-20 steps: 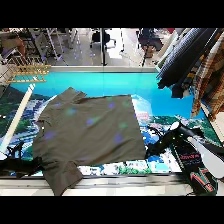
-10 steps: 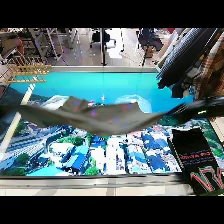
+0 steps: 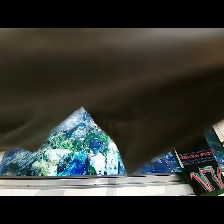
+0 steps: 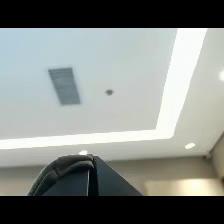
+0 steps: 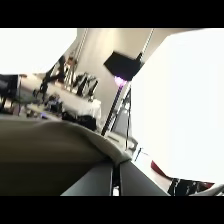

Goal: Fold the clothes and pants, and hang the long-sleeved shirts on hangers.

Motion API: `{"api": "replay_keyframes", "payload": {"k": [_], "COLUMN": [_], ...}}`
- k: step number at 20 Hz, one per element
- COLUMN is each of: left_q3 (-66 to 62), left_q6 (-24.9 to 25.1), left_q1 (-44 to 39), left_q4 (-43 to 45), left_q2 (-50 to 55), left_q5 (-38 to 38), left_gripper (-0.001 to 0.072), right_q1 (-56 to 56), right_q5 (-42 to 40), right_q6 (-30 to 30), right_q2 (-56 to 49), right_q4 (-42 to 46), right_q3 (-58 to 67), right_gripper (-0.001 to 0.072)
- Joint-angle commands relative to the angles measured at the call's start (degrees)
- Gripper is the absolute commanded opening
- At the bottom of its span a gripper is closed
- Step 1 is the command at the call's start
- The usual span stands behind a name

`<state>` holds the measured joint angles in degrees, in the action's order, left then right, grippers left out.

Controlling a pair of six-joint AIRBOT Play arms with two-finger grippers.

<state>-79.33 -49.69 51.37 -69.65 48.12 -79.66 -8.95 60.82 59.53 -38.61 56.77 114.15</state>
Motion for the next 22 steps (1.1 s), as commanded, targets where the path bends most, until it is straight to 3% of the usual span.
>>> {"api": "replay_keyframes", "payload": {"k": [1, 5, 7, 9, 13, 17, 20, 22], "left_q3": [-3.9, 0.9, 9.2, 19.1, 26.4, 15.8, 10.4, 10.1], "left_q6": [-1.6, -3.0, -2.8, -2.5, 0.1, 1.3, -1.6, -3.1], "left_q1": [0.3, -8.0, -15.1, -21.6, -31.8, -34.9, -33.7, -31.6], "left_q4": [25.4, 62.8, 75.1, 82.2, 83.4, 79.6, 79.5, 80.0], "left_q2": [2.4, 6.0, 7.7, 10.8, 27.4, 44.8, 48.5, 48.5], "left_q5": [3.9, 3.0, 5.0, 14.9, 42.5, 38.8, 36.5, 29.7], "left_gripper": [0.0005, 0.0006, 0.0006, 0.0006, 0.0006, 0.0006, 0.0005, 0.0005], "right_q1": [0.0, 0.1, 0.1, 0.1, 0.1, 2.6, 5.9, 5.9], "right_q5": [0.7, 17.6, 22.9, 20.8, -2.9, -16.0, -20.2, -19.4], "right_q6": [2.1, 8.2, 9.3, 9.2, 8.8, 7.0, 6.4, 6.5], "right_q2": [-4.3, -17.5, -25.0, -32.2, -47.5, -61.0, -63.3, -63.1], "right_q4": [0.5, -0.1, -0.9, -0.8, 0.0, -4.4, -2.5, -1.9], "right_q3": [0.3, -2.2, -6.7, -14.5, -29.0, -28.1, -27.2, -27.2], "right_gripper": [0.0018, 0.0018, 0.0018, 0.0018, 0.0018, 0.0018, 0.0018, 0.0018]}}
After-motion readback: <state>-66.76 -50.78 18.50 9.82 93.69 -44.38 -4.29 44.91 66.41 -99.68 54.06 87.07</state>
